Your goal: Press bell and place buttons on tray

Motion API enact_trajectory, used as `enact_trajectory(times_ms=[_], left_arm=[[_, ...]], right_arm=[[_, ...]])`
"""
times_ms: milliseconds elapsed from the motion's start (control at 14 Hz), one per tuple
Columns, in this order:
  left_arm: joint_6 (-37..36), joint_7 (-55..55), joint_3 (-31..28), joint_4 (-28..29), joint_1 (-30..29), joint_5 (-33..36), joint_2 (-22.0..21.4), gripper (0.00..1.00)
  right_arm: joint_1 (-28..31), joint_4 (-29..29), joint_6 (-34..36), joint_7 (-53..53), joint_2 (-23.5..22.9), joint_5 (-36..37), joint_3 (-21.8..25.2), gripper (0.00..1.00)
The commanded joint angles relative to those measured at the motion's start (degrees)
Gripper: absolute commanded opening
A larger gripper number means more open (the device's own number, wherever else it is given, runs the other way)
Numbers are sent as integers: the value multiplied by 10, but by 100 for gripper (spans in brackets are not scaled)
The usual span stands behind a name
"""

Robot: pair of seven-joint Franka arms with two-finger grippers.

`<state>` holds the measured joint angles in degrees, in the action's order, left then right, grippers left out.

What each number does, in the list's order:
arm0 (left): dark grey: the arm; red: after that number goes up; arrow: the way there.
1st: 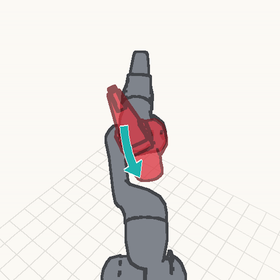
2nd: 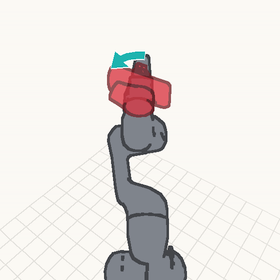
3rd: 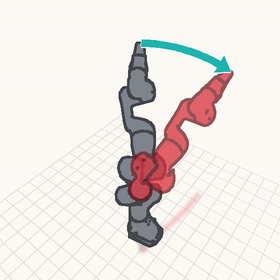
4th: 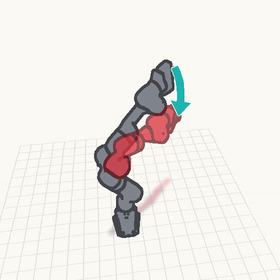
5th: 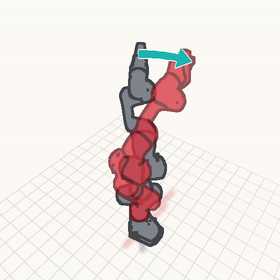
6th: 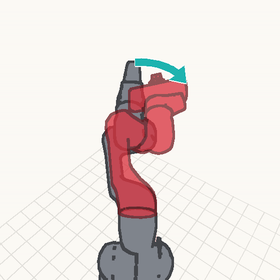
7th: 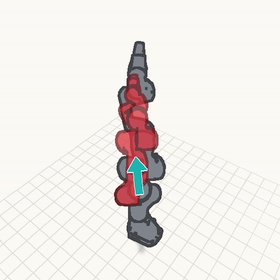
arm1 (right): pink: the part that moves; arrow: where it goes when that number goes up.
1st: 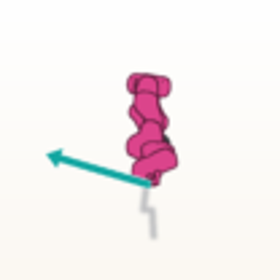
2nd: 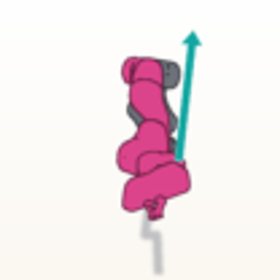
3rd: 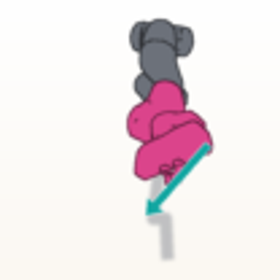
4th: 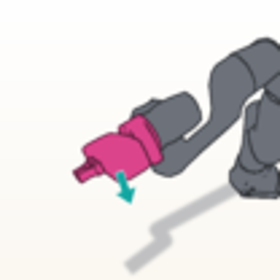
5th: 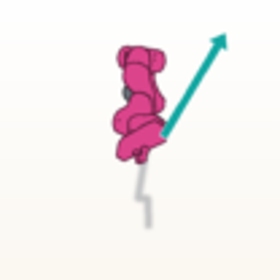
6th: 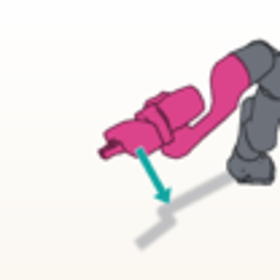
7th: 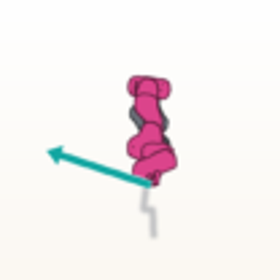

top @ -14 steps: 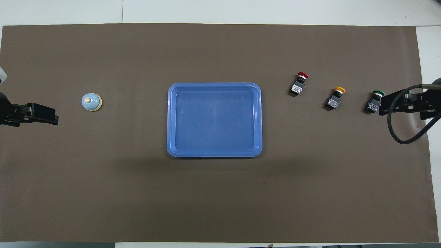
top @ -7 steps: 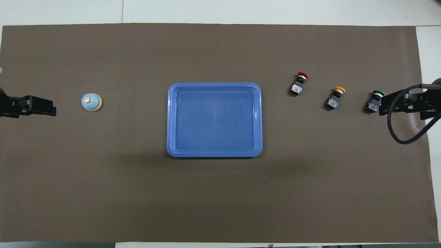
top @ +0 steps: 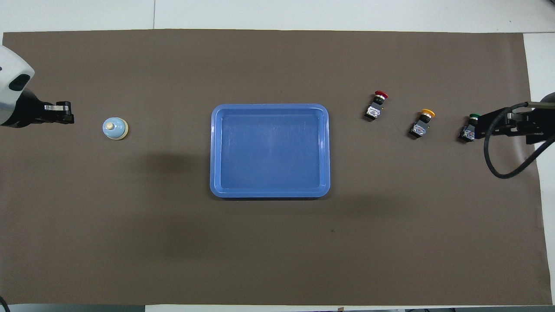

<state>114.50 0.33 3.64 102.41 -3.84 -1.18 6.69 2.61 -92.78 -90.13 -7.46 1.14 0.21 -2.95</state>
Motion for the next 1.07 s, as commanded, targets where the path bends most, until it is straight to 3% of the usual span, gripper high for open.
enact_trajectory(times_ms=[0, 215, 859, 1002], left_arm=[[75, -2, 1, -4, -8, 5, 64, 0], [106, -2, 1, -5, -9, 7, 105, 0], [145, 1, 0, 53, -9, 7, 115, 0], [188, 0, 0, 81, -9, 7, 115, 0]], right_arm=[[-1, -37, -29, 6, 15, -6, -7, 100], [-1, -37, -29, 7, 16, -6, -7, 100], [0, -35, -23, 7, 16, -7, -7, 100], [1, -35, -23, 7, 16, -7, -7, 100]])
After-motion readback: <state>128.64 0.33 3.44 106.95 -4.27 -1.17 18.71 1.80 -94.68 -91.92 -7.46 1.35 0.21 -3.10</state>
